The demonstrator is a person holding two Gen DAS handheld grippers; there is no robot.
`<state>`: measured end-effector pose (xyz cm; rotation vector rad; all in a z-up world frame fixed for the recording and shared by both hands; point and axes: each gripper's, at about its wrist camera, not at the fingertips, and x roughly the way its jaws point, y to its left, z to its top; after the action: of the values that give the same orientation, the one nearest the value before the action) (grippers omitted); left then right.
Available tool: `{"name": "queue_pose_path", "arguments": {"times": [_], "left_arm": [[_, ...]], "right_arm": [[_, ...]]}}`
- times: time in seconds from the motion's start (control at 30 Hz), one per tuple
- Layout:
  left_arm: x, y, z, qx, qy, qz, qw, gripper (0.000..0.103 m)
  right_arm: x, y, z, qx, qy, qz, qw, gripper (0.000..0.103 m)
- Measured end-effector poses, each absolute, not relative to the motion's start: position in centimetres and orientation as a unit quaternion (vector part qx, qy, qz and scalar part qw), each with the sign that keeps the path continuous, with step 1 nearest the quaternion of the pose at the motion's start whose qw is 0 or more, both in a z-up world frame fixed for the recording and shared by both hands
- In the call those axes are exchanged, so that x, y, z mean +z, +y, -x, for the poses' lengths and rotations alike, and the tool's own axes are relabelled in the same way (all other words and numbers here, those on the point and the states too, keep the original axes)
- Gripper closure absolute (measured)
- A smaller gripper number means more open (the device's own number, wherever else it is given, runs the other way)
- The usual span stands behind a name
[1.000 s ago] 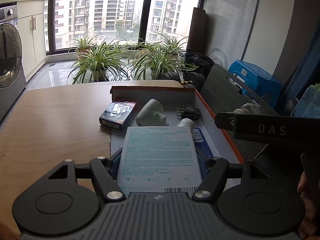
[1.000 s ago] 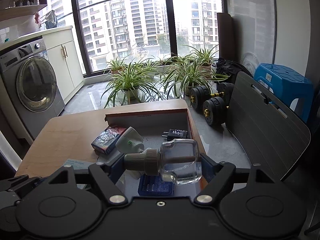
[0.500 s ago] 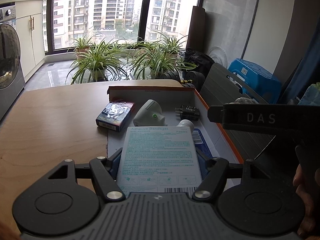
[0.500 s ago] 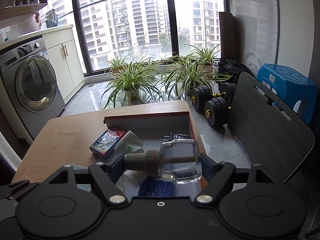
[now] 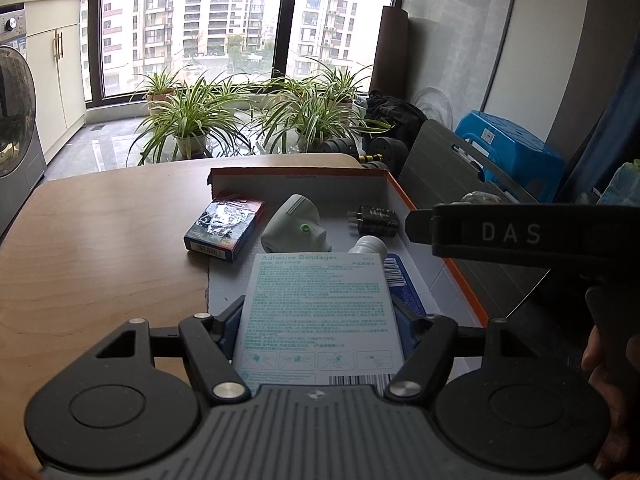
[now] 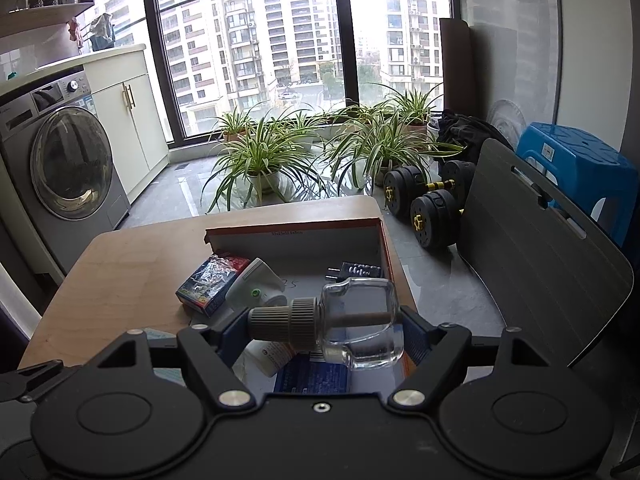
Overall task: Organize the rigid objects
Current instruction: 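Lower teal box with left tool while right tool lowers glass bottle into tray, then open left tool to release teal box while right tool releases glass bottle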
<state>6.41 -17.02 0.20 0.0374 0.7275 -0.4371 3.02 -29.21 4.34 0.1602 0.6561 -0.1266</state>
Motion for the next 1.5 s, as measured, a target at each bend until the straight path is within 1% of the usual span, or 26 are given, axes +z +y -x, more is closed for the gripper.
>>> {"name": "queue_pose_path", "arguments": {"times": [1.13,1.17,1.5], "left_arm": [[-0.2,-17.7,-6.6,-0.218,0.358,-0.021,0.908,0.031],[-0.2,-17.7,-6.6,-0.220,0.357,-0.020,0.908,0.034],[-0.3,-17.8,-6.8,-0.222,0.356,-0.019,0.907,0.034]], "right_arm": [[3.6,-29.1,-4.3,-0.060,0.327,-0.079,0.940,0.010],[3.5,-29.1,-4.3,-0.060,0.327,-0.079,0.940,0.010],[3.2,-29.9,-5.2,-0.065,0.331,-0.082,0.938,0.010]]}}
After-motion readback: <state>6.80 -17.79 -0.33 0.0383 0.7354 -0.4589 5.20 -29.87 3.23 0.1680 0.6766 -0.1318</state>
